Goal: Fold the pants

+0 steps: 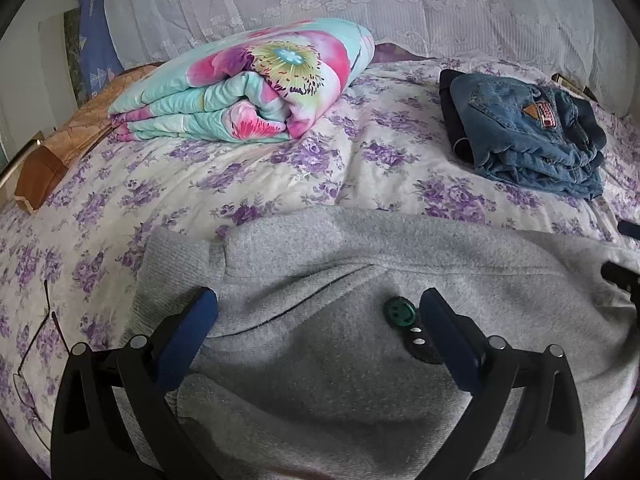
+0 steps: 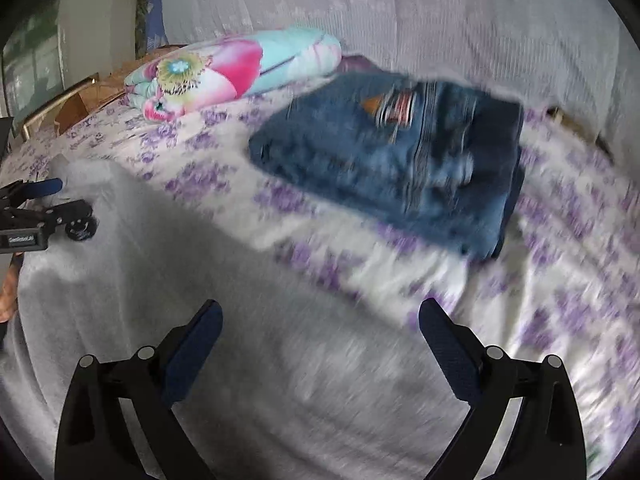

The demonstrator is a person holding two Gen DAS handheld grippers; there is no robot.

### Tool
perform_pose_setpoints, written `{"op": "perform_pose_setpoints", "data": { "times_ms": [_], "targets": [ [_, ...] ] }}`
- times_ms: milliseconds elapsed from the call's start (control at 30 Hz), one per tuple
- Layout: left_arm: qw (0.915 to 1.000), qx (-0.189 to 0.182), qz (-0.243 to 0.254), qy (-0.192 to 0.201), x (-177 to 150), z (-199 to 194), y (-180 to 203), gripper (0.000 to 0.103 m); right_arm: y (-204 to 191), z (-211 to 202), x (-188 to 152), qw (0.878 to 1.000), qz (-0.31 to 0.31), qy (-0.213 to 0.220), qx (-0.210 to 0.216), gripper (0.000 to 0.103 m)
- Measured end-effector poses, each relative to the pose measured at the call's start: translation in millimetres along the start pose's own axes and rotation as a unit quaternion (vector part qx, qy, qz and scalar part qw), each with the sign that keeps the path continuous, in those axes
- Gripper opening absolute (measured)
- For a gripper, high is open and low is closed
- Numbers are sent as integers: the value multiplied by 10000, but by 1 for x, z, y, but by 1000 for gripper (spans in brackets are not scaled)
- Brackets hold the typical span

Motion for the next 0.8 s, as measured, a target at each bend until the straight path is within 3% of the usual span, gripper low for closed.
{"op": "perform_pose_setpoints", "data": {
  "times_ms": [133, 233, 300, 333, 367, 400, 433, 467, 567, 667, 800],
  "targets": [
    [10000, -27, -11, -17, 0, 1, 0, 99, -3, 37, 5, 9973, -383, -613, 88, 99],
    [9999, -96, -65, -37, 0, 1, -2, 99, 9, 54, -1, 9949, 98, -766, 656, 96],
    [9997, -189, -141, -57, 1, 2, -5, 99, 12, 47, -2, 9951, 144, -643, 743, 82],
    [9995, -241, -180, -52, 1, 1, -6, 99, 9, 42, -4, 9952, 158, -599, 761, 67],
    [9994, -287, -206, -42, 1, 1, -7, 99, 7, 38, -5, 9952, 156, -573, 780, 46],
    [9990, -364, -254, -23, 2, 0, -8, 99, 4, 32, -6, 9952, 144, -535, 808, 35],
    [9985, -450, -301, -3, 2, -1, -10, 99, 1, 25, -7, 9956, 141, -511, 767, 18],
    [9979, -538, -346, 13, 2, -3, -12, 99, -2, 16, -7, 9963, 167, -464, 711, 13],
    [9946, -860, -575, 20, 2, -9, -22, 99, -20, -17, -9, 9989, 33, -152, 453, 11],
    [9927, -879, -831, 15, -2, -21, -40, 99, -43, -61, -14, 9992, -271, 228, 196, 10],
    [9828, -1286, -1325, 29, -17, -47, -71, 99, -70, -123, -39, 9969, -452, 642, 28, 10]
  ]
}}
Point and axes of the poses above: each gripper's, at about its wrist camera, not at the fingertips, and z roughly the way its jaws point, y to its right, x to its top, the point moved 3 cm from there along z, roughly the way its jaws point, and after that the axes turned 2 degrees about z, right-handed, at the moved point
